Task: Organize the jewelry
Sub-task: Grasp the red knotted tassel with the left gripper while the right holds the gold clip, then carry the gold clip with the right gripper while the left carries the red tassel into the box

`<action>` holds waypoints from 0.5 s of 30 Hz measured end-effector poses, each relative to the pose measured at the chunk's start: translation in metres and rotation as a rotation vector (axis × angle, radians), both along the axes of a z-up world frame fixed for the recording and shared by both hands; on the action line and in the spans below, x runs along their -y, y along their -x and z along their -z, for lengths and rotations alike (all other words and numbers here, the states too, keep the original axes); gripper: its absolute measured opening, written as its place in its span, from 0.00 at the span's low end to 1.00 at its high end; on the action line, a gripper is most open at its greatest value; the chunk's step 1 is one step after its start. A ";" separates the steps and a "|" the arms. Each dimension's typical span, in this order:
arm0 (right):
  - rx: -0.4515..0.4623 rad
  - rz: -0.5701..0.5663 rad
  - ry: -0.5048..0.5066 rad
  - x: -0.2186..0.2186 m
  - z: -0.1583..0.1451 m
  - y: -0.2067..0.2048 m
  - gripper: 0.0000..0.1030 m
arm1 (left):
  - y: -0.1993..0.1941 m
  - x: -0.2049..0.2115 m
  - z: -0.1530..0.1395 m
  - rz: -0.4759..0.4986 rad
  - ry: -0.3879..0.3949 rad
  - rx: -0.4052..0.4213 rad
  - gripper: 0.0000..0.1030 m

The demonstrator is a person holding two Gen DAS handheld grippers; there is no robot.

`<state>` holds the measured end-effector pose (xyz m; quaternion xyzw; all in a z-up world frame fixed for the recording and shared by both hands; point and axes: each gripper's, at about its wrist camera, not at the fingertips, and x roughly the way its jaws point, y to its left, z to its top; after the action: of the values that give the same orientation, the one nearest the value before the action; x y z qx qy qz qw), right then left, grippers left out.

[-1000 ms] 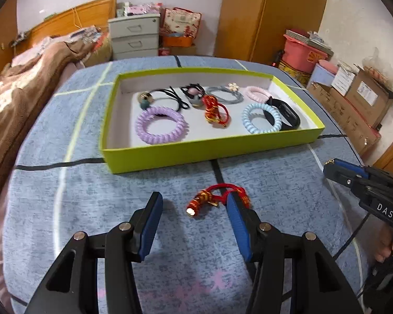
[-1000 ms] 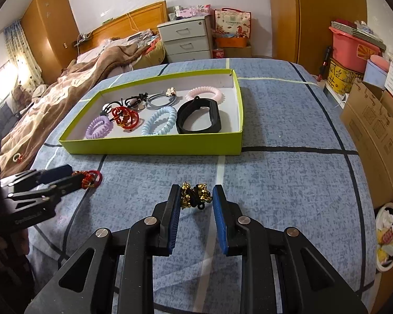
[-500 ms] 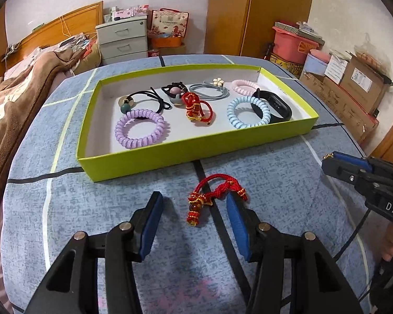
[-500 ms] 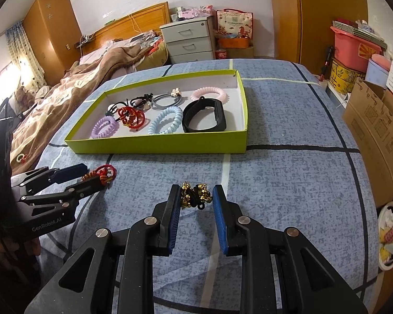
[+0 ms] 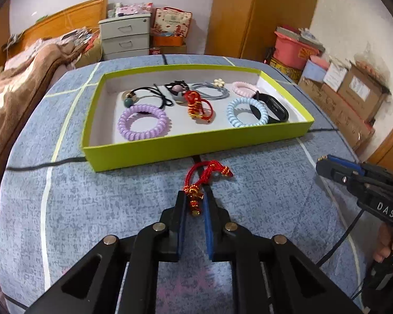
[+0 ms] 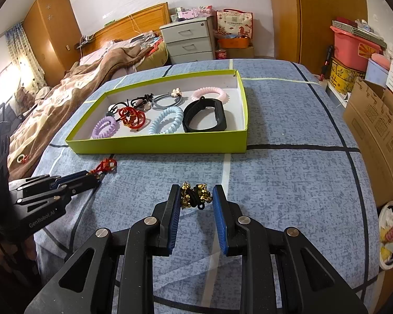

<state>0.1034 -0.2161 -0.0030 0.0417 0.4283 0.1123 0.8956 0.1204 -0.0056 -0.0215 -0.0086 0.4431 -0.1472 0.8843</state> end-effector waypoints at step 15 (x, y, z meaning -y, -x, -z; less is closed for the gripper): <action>0.015 -0.009 -0.003 -0.006 -0.004 0.002 0.25 | 0.010 -0.022 -0.010 -0.054 0.068 0.033 0.09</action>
<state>0.1010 -0.2096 0.0008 0.0403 0.4215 0.1175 0.8983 0.1106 0.0161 -0.0117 -0.0481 0.4228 -0.1384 0.8943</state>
